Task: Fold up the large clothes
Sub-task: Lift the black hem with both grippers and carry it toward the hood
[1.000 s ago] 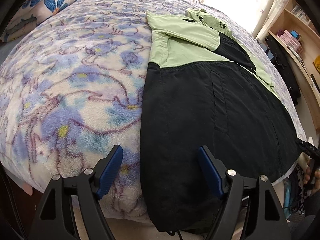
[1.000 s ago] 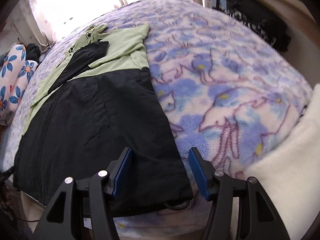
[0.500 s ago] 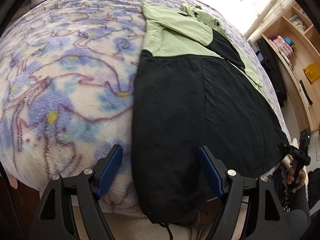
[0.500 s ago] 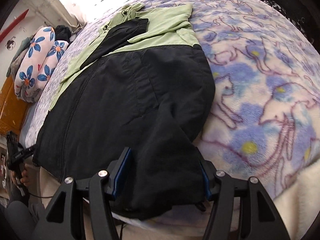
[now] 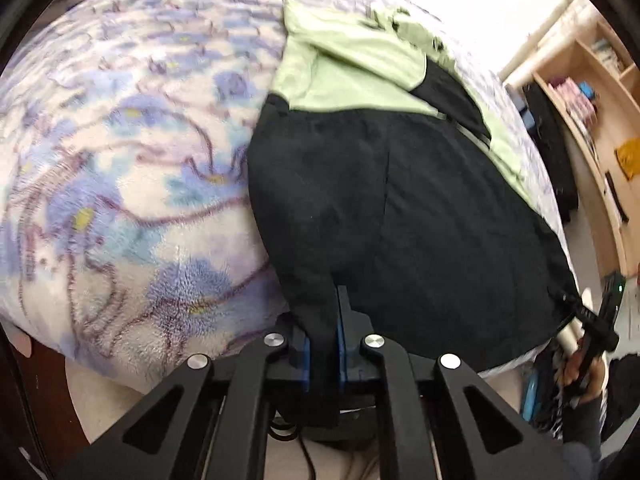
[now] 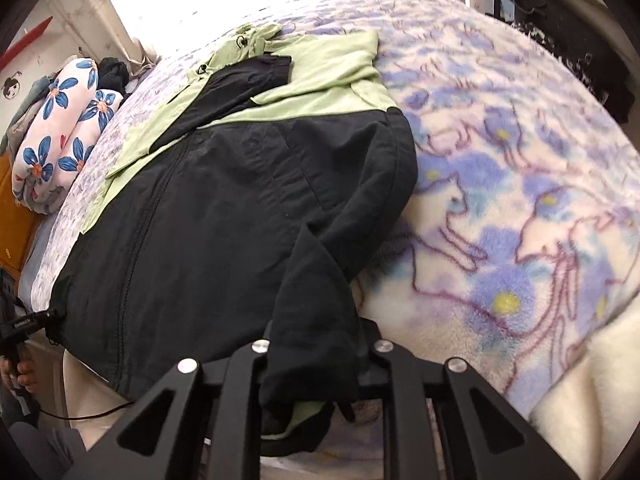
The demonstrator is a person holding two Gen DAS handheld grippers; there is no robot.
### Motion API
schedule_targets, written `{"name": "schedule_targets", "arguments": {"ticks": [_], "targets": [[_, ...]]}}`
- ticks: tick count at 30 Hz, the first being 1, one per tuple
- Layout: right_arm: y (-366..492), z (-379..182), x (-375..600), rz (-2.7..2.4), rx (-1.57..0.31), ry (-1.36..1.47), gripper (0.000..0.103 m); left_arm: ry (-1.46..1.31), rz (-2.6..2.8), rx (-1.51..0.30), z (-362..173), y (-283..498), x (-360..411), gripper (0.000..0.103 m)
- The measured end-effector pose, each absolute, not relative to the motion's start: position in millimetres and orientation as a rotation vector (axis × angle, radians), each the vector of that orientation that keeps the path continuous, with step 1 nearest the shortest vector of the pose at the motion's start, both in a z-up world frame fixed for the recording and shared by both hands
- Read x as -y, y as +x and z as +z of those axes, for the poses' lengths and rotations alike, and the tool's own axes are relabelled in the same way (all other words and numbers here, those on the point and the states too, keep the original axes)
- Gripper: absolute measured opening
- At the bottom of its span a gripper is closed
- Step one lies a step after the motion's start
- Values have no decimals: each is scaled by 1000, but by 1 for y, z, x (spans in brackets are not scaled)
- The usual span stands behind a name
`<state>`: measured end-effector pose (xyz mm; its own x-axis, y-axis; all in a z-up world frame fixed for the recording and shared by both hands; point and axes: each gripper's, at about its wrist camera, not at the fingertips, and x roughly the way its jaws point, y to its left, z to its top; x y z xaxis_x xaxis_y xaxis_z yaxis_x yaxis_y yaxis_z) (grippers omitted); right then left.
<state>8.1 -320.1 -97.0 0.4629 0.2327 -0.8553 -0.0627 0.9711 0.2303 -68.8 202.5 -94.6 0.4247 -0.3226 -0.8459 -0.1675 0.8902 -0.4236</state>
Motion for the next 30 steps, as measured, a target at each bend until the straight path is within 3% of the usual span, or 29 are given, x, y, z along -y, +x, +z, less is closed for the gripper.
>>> {"name": "schedule_targets", "arguments": {"ticks": [6,21,30], "targets": [[-10,-63,315,217,-1026,153,16,-526,-64,-1027,-55,-87,-215,3],[-77,-20,285,259,-1079,66,16,-599,-48,-1024,-7,-148,-246,2],[-12,-2,314,244,-1038,341,16,-626,-44,-946,21,-86,-263,3]]}}
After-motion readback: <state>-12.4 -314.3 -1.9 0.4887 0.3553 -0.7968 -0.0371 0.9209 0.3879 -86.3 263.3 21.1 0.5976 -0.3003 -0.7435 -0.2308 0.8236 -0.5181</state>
